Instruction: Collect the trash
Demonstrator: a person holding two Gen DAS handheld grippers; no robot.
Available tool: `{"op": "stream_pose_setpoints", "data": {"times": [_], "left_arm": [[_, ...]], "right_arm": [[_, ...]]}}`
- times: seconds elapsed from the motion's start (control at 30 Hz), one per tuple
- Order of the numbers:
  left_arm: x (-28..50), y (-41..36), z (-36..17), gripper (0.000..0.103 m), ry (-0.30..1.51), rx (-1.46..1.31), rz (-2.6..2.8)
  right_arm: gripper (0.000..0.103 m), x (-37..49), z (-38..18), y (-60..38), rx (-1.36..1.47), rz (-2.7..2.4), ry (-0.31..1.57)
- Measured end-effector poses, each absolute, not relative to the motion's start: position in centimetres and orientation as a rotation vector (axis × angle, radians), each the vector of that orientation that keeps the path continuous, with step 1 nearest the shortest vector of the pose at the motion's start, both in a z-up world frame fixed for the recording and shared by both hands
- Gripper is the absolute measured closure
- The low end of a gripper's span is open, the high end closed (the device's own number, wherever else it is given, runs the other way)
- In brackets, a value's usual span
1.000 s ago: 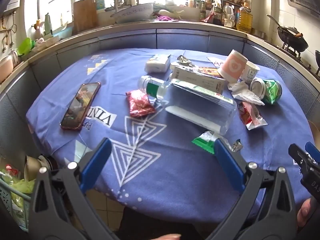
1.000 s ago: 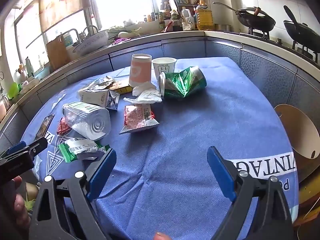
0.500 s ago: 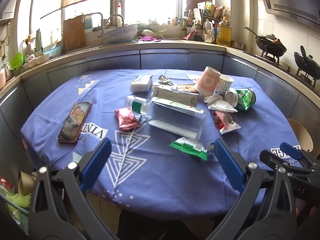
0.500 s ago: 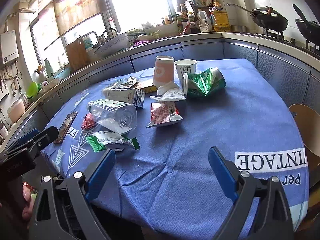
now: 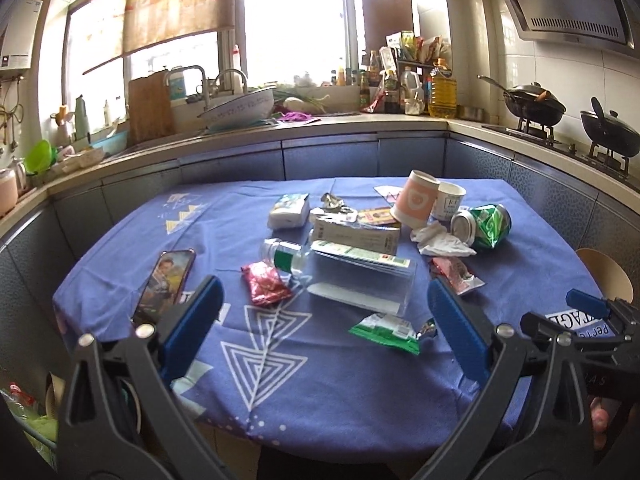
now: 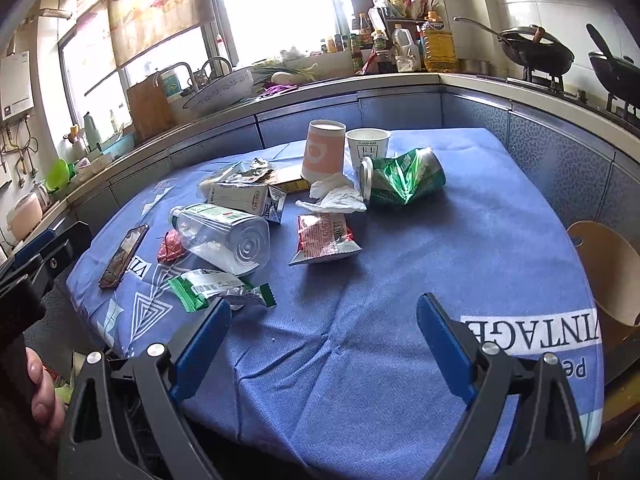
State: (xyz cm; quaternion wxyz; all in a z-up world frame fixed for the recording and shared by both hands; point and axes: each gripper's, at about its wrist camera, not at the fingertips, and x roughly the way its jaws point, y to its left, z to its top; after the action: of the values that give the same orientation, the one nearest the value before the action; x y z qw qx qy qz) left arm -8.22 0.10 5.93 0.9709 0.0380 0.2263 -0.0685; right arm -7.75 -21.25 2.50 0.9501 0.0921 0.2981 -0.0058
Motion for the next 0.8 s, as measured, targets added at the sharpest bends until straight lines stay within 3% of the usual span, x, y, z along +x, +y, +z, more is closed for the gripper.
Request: {"op": "stream_pose_setpoints", "data": {"times": [0.4,0.8], "left_arm": [[-5.6,1.2,3.7,0.005,0.549,0.040,-0.124],[-4.7,1.1,2.3,0.005,0.602,0.041,-0.154]], "right_arm": [[0.011,-4.0,1.6,-22.5,0.209,-0.072,0.733],[0.011,-4.3,0.8,-23.7,0.271,-0.102,0.742]]}}
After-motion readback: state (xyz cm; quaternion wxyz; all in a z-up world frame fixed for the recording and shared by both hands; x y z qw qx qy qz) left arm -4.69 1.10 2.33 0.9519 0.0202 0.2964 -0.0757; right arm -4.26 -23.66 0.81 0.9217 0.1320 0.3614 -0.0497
